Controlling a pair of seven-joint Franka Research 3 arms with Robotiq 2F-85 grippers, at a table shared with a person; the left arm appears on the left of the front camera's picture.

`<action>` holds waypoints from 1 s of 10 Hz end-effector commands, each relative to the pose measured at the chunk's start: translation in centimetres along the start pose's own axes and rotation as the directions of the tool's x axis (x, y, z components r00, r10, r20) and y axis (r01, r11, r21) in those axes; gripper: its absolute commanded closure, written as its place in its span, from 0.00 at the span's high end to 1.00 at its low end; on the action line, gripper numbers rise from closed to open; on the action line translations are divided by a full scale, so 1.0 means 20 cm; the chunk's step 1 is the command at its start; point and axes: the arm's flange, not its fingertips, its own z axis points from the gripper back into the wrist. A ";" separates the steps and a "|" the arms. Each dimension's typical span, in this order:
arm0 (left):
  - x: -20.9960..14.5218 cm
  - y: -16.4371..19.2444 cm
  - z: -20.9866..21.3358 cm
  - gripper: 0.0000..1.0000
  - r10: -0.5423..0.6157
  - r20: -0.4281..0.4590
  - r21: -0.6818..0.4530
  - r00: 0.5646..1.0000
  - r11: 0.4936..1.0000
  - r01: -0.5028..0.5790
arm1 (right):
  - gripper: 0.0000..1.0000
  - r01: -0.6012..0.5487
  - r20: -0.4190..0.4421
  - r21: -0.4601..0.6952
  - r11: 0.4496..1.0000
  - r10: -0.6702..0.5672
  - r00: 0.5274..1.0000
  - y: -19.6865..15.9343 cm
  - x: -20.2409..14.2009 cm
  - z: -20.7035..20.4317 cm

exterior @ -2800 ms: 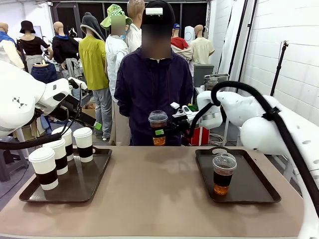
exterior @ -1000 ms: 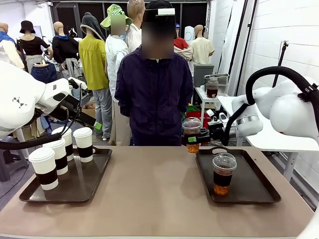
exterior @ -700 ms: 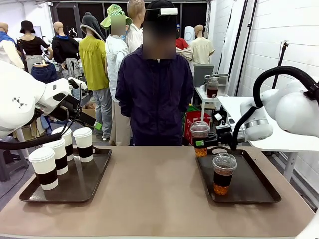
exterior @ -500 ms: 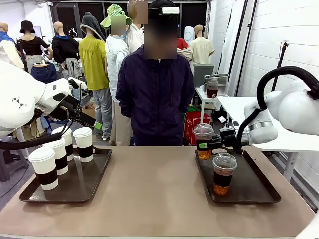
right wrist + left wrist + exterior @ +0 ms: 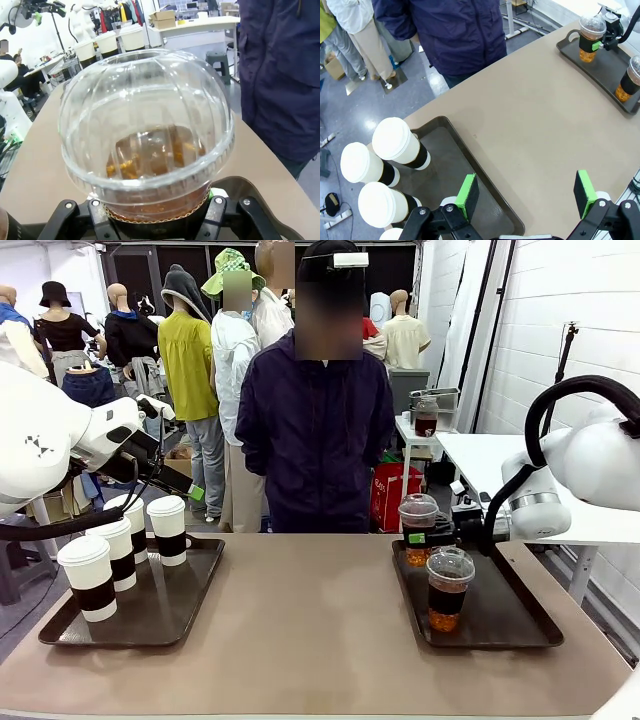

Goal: Distribute the coffee onto the tray.
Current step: Pick up another iced Americano from the middle of the table and place it on the right Handle tray.

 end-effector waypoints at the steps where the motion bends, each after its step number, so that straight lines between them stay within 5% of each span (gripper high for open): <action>1: 0.00 0.01 0.00 1.00 0.004 0.000 -0.006 1.000 1.000 -0.004 | 0.64 -0.043 0.042 -0.026 0.999 0.044 0.998 0.04 -0.01 -0.01; 10: 0.00 0.01 0.00 1.00 0.004 0.000 -0.006 1.000 1.000 -0.004 | 0.64 -0.078 0.100 -0.053 0.996 0.083 0.991 -0.02 -0.16 0.03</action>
